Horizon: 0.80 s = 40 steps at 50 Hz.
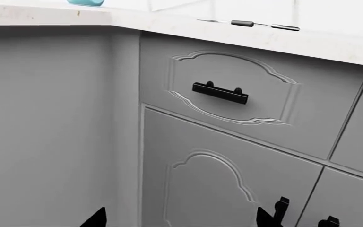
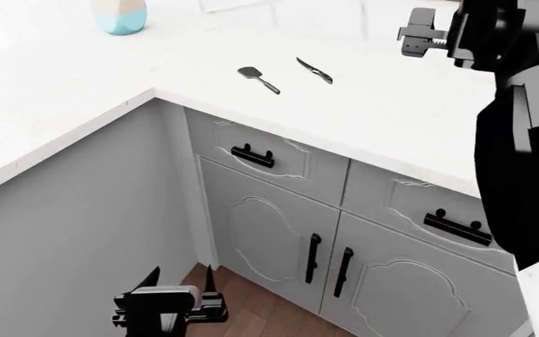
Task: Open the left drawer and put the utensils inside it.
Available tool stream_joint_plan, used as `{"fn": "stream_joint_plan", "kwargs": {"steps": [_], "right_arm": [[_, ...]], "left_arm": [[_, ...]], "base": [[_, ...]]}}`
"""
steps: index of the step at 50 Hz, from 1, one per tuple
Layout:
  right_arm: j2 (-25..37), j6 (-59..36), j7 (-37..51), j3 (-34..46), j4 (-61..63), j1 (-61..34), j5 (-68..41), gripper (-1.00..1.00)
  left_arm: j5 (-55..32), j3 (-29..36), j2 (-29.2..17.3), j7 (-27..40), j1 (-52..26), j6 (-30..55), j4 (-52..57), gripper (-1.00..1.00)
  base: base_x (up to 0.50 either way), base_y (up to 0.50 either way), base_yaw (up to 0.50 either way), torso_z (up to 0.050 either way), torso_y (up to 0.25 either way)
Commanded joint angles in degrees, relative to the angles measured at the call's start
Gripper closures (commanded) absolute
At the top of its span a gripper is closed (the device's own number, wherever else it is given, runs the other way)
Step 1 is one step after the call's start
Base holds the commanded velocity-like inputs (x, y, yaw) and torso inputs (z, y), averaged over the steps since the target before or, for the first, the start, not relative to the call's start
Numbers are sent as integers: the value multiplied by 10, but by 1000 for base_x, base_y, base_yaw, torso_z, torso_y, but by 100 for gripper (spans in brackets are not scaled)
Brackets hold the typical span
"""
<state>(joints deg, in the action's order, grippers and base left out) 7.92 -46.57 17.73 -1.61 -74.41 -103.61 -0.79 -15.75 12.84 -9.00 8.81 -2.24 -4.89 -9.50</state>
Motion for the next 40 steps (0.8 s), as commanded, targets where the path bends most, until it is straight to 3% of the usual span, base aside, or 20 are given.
{"fn": "stream_joint_plan", "kwargs": {"steps": [1, 10, 12, 15, 22, 28, 34, 40], "right_arm": [[-6, 36, -25, 19, -6, 7, 16, -100], [-9, 38, -28, 19, -6, 11, 9, -100], [-10, 39, -29, 22, -6, 12, 9, -100], [-10, 41, -30, 22, -6, 13, 8, -100], [-11, 45, -39, 25, -6, 14, 8, -100], [-10, 48, -29, 19, -6, 16, 6, -100], [-11, 64, -45, 33, -6, 15, 11, -100], [-10, 64, -39, 39, -6, 14, 10, -100]], "left_arm": [[-3, 5, -2, 3, 1, -1, 2, -100], [-34, 4, -4, -6, 0, 22, 13, -100], [-206, -21, -23, -88, 28, 155, 99, -100], [-436, -50, -41, -125, 80, 233, 181, -100], [-651, -90, -58, -242, 127, 307, 126, -100], [-704, -104, -44, -360, 153, 310, 28, -100], [-723, -112, -41, -400, 167, 309, 7, -100], [-716, -110, -39, -397, 162, 302, -2, -100]], "base": [[0, 0, 0, 0, 0], [0, 0, 0, 0, 0], [0, 0, 0, 0, 0], [0, 0, 0, 0, 0], [0, 0, 0, 0, 0], [0, 0, 0, 0, 0], [0, 0, 0, 0, 0], [397, 223, 0, 0, 0]]}}
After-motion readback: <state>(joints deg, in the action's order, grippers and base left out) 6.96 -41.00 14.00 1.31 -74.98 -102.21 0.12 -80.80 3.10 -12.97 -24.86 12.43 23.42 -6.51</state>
